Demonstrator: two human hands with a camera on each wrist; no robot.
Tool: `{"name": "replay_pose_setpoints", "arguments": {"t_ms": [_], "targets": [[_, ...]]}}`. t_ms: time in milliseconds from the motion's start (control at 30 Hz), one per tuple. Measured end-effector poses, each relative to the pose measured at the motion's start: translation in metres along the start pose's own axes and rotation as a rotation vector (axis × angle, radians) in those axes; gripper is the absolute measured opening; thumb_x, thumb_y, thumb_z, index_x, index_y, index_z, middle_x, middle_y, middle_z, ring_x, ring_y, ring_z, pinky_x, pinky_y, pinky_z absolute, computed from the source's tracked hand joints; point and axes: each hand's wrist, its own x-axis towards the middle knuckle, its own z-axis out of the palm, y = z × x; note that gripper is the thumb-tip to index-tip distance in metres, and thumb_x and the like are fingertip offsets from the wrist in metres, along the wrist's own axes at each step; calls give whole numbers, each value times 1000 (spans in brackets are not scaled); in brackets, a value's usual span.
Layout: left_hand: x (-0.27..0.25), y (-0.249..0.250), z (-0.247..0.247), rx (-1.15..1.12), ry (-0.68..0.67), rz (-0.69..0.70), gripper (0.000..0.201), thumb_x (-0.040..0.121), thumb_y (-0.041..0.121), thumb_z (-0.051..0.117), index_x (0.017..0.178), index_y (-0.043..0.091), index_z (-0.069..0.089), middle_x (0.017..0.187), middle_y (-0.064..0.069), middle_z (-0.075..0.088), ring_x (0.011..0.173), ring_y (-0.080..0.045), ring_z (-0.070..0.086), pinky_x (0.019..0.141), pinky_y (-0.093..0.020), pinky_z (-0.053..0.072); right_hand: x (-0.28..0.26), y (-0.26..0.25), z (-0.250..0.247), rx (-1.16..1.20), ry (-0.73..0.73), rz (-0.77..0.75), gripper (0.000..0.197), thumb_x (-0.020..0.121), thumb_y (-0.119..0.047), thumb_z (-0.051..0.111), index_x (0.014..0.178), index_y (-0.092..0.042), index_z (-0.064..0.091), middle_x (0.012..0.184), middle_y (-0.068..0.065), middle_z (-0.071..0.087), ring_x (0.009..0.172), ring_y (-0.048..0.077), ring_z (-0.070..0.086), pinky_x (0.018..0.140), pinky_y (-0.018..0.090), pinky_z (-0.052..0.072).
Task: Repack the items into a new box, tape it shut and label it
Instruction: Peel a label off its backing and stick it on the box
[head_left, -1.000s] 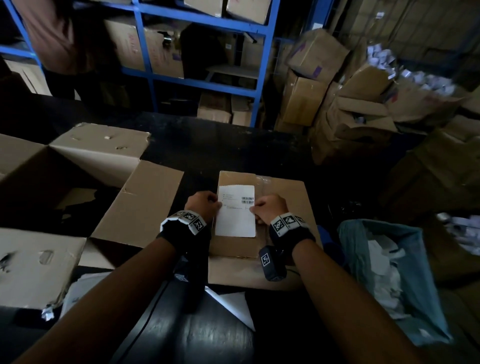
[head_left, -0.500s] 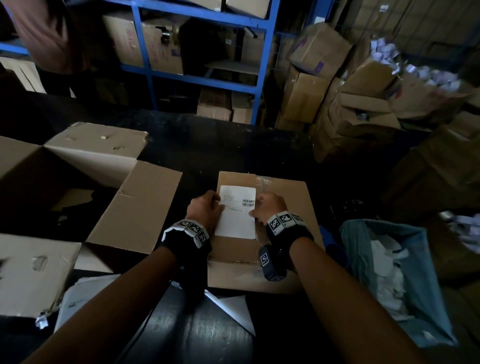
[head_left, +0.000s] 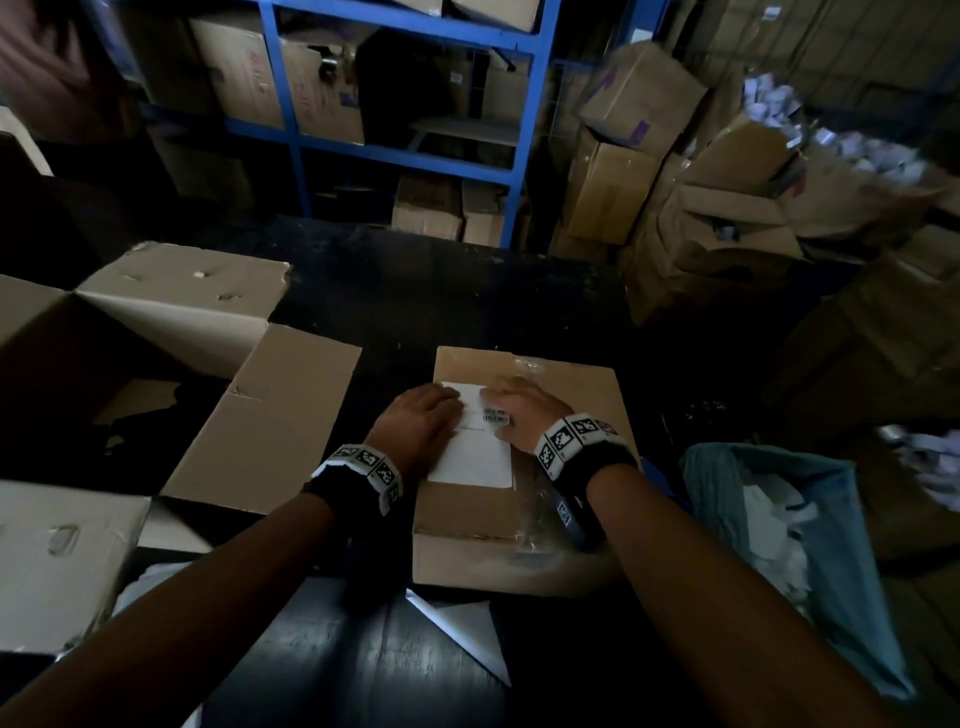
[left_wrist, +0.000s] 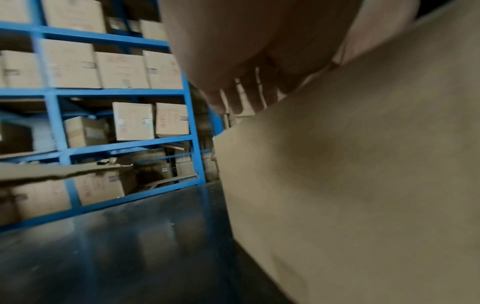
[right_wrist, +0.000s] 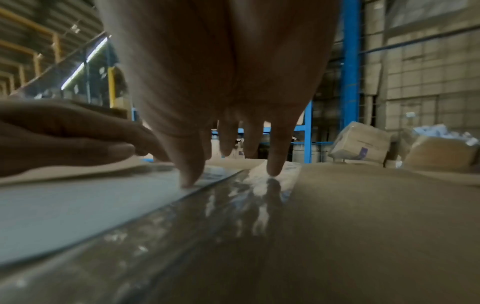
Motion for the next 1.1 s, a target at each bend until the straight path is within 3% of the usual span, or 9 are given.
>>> {"name": "replay_pose_setpoints", "arguments": {"t_ms": [100,200,367,567,733,900,1000,1100], "targets": [[9,-10,3,48,-290,22,77,86,58,2,145,16,29,154,-4,25,143,-23,20,116,-37,10,5,3,2,-151,-164,-47,56,102,-32,29,153,-21,9,162,-2,0,149,21,1,118,44,19],[20,-15,1,157,-420,-35,57,96,45,9,149,25,5,159,5,3,146,-15,0,117,-40,1,8,10,9,-185,-201,-42,56,103,-39,16,153,-25,-5,161,-6,-12,149,17,-7,119,40,7],[29,-14,1,214,-427,-94,51,99,38,14,148,32,3,158,9,-3,146,-15,-3,117,-46,9,10,15,17,-200,-234,-61,59,98,-53,15,150,-37,-9,160,-9,-19,148,17,-15,118,42,2],[34,-10,5,200,-415,-214,50,98,42,11,146,38,1,158,8,-6,145,-24,-9,116,-55,4,-9,11,16,-209,-298,-95,79,89,-70,28,149,-37,-13,158,-8,-25,146,19,-21,119,45,-4],[32,-8,5,179,-380,-335,50,98,43,11,147,36,2,159,3,-6,145,-22,-9,116,-54,3,-26,1,22,-225,-313,-160,63,98,-56,24,150,-39,-7,159,-8,-22,147,20,-19,117,54,-3],[21,-3,1,115,-253,-366,53,98,37,20,147,18,16,158,-3,7,146,-22,5,117,-46,14,-25,3,13,-111,-250,-156,51,101,-45,28,150,-42,13,162,-9,-5,149,18,-5,117,55,4],[-3,1,0,62,-292,-318,58,98,43,20,149,17,9,159,-3,3,146,-20,6,118,-41,15,-16,0,12,-164,-217,-88,56,101,-45,25,152,-36,5,161,-12,-6,149,18,-4,116,52,9],[-35,8,-1,53,-338,-233,67,91,54,10,149,20,4,159,-2,-1,146,-19,6,118,-39,14,-8,-2,11,-234,-239,-71,54,101,-44,17,151,-36,-4,160,-15,-11,149,17,-8,116,57,7]]}}
